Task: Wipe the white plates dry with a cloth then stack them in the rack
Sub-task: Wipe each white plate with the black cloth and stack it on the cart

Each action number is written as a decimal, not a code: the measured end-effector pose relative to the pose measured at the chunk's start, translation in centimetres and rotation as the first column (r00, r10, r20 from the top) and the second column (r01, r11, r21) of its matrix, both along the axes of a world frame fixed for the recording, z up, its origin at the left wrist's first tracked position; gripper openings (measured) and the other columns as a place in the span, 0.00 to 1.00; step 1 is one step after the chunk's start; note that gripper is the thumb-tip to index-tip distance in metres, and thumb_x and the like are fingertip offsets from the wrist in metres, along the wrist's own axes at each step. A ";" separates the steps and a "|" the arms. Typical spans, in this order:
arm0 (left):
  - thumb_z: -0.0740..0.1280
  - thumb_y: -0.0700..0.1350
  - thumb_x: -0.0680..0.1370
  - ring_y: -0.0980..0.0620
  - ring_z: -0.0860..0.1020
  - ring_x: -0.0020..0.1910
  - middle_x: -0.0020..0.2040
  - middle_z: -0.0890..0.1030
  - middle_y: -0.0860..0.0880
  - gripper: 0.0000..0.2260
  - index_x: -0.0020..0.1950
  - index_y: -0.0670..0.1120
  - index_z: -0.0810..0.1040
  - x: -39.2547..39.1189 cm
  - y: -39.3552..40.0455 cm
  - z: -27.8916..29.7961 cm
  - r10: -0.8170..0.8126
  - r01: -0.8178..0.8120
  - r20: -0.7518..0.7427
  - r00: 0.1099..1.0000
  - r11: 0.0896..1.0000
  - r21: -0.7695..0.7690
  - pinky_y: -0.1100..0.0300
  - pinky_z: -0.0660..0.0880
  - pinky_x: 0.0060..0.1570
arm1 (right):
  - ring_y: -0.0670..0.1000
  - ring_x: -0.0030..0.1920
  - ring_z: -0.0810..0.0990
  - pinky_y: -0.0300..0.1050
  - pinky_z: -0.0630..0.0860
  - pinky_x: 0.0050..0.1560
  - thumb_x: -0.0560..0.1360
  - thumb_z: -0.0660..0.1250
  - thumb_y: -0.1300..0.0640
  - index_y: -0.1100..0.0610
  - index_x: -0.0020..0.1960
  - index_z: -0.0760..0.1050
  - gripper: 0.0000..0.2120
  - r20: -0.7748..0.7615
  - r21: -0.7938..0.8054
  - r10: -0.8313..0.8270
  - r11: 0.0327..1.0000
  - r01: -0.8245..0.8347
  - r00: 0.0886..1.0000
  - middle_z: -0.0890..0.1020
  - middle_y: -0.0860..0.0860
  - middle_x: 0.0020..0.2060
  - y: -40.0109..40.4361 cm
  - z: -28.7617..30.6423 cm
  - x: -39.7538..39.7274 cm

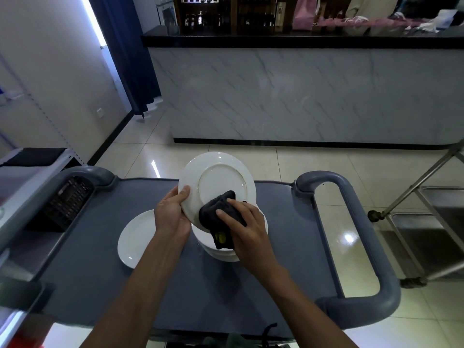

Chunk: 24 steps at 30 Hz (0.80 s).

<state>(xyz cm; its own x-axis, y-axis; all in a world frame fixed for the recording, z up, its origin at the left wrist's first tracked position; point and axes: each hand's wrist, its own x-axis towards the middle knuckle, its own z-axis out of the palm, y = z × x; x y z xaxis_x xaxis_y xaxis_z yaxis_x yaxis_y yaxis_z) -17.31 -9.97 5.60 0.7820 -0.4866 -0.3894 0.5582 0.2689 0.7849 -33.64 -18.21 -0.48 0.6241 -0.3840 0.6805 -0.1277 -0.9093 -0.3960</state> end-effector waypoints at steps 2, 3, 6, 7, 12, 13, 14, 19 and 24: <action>0.66 0.39 0.80 0.37 0.79 0.62 0.63 0.81 0.38 0.14 0.65 0.40 0.78 0.0 0.1 0.0 -0.005 0.005 -0.002 1.000 1.000 -0.004 0.39 0.76 0.63 | 0.61 0.65 0.74 0.60 0.74 0.62 0.82 0.58 0.58 0.56 0.66 0.80 0.16 0.016 0.041 -0.017 0.999 0.016 1.000 0.76 0.58 0.68 -0.1 -0.3 -0.2; 0.66 0.39 0.80 0.37 0.79 0.63 0.63 0.81 0.38 0.14 0.66 0.40 0.78 0.1 0.0 0.0 -0.010 0.010 -0.002 1.000 1.000 -0.008 0.39 0.75 0.64 | 0.61 0.66 0.74 0.60 0.74 0.62 0.82 0.59 0.59 0.56 0.66 0.80 0.16 0.032 0.067 -0.027 0.997 0.025 0.999 0.76 0.58 0.68 -0.3 -0.4 -0.2; 0.65 0.39 0.81 0.39 0.79 0.62 0.64 0.80 0.39 0.14 0.66 0.40 0.77 0.3 0.1 0.0 -0.020 0.020 0.004 1.000 1.000 -0.020 0.42 0.75 0.64 | 0.60 0.66 0.73 0.60 0.73 0.63 0.79 0.64 0.66 0.58 0.66 0.79 0.17 0.088 0.156 -0.056 0.987 0.042 0.995 0.75 0.58 0.67 -0.8 -0.5 -0.2; 0.65 0.39 0.81 0.40 0.79 0.60 0.63 0.80 0.39 0.13 0.65 0.40 0.77 0.5 0.2 0.0 -0.026 0.026 0.010 1.000 0.999 -0.019 0.43 0.76 0.63 | 0.59 0.66 0.73 0.59 0.73 0.64 0.78 0.65 0.68 0.58 0.67 0.79 0.19 0.098 0.192 -0.063 0.980 0.044 0.993 0.75 0.58 0.68 -1.1 -0.4 -0.3; 0.65 0.40 0.81 0.43 0.81 0.55 0.56 0.84 0.43 0.10 0.61 0.44 0.80 0.9 0.9 0.0 -0.093 0.094 0.063 0.994 0.995 -0.017 0.46 0.78 0.59 | 0.57 0.68 0.72 0.48 0.68 0.71 0.77 0.66 0.69 0.56 0.69 0.77 0.22 0.080 0.350 -0.143 0.931 0.107 0.986 0.74 0.56 0.69 -3.1 0.8 -0.1; 0.65 0.41 0.81 0.43 0.81 0.55 0.57 0.83 0.43 0.12 0.63 0.43 0.79 0.9 1.0 0.0 -0.104 0.106 0.070 0.992 0.994 -0.019 0.46 0.78 0.59 | 0.57 0.68 0.72 0.45 0.67 0.71 0.77 0.66 0.69 0.56 0.69 0.77 0.21 0.078 0.391 -0.170 0.912 0.126 0.982 0.74 0.55 0.69 -3.6 1.3 0.1; 0.65 0.40 0.81 0.43 0.81 0.55 0.57 0.83 0.43 0.13 0.65 0.42 0.78 0.8 1.1 -0.1 -0.114 0.116 0.074 0.991 0.993 -0.019 0.46 0.77 0.60 | 0.56 0.68 0.72 0.45 0.67 0.72 0.77 0.67 0.69 0.56 0.68 0.77 0.21 0.079 0.431 -0.192 0.892 0.140 0.978 0.74 0.55 0.69 -4.1 1.9 0.3; 0.64 0.41 0.81 0.45 0.82 0.52 0.55 0.84 0.43 0.14 0.65 0.42 0.79 0.5 1.9 -0.6 -0.175 0.177 0.085 0.981 0.984 -0.013 0.47 0.79 0.56 | 0.52 0.66 0.74 0.49 0.69 0.71 0.77 0.67 0.67 0.58 0.68 0.77 0.19 0.071 0.506 -0.196 0.852 0.134 0.978 0.77 0.52 0.65 -6.8 4.5 1.1; 0.67 0.40 0.78 0.44 0.82 0.50 0.55 0.84 0.40 0.13 0.62 0.41 0.81 0.0 1.8 -0.9 -0.228 0.227 0.122 0.966 0.974 0.026 0.50 0.82 0.49 | 0.53 0.65 0.74 0.39 0.67 0.69 0.77 0.68 0.66 0.56 0.67 0.78 0.20 -0.006 0.478 -0.139 0.870 0.125 0.990 0.78 0.51 0.64 -8.2 6.0 2.0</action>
<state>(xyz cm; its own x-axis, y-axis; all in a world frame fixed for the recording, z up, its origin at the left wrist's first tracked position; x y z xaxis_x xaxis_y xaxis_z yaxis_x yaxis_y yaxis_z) -17.32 -8.20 4.67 0.6935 -0.6535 -0.3034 0.5021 0.1364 0.8540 -31.65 -26.44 5.53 0.5286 -0.7430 0.4106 -0.2156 -0.5853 -0.7816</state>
